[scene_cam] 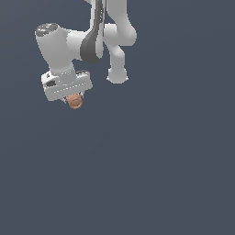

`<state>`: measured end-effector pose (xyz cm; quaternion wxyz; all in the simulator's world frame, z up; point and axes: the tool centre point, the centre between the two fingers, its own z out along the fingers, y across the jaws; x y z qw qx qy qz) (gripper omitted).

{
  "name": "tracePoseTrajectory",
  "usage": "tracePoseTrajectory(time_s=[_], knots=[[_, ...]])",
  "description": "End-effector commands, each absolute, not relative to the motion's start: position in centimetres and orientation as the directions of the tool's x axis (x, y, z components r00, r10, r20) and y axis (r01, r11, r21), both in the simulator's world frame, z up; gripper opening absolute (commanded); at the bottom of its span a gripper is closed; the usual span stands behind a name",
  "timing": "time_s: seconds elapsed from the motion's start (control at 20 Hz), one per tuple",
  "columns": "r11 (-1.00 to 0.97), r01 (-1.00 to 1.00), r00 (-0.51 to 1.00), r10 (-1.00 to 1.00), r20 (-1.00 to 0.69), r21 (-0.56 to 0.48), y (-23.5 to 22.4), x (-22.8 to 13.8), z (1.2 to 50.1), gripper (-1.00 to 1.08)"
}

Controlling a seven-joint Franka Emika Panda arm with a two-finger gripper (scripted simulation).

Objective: Pick up the object and move it to a goal position.

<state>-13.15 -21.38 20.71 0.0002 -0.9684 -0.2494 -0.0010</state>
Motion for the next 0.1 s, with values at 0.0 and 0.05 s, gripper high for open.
tracePoseTrajectory(time_s=[0.0, 0.05], knots=[[-0.875, 0.484, 0.875, 0.484, 0.001, -0.001, -21.64, -13.3, 21.09, -1.0], [-0.875, 0.484, 0.875, 0.484, 0.001, -0.001, -21.67, -13.31, 21.12, -1.0]])
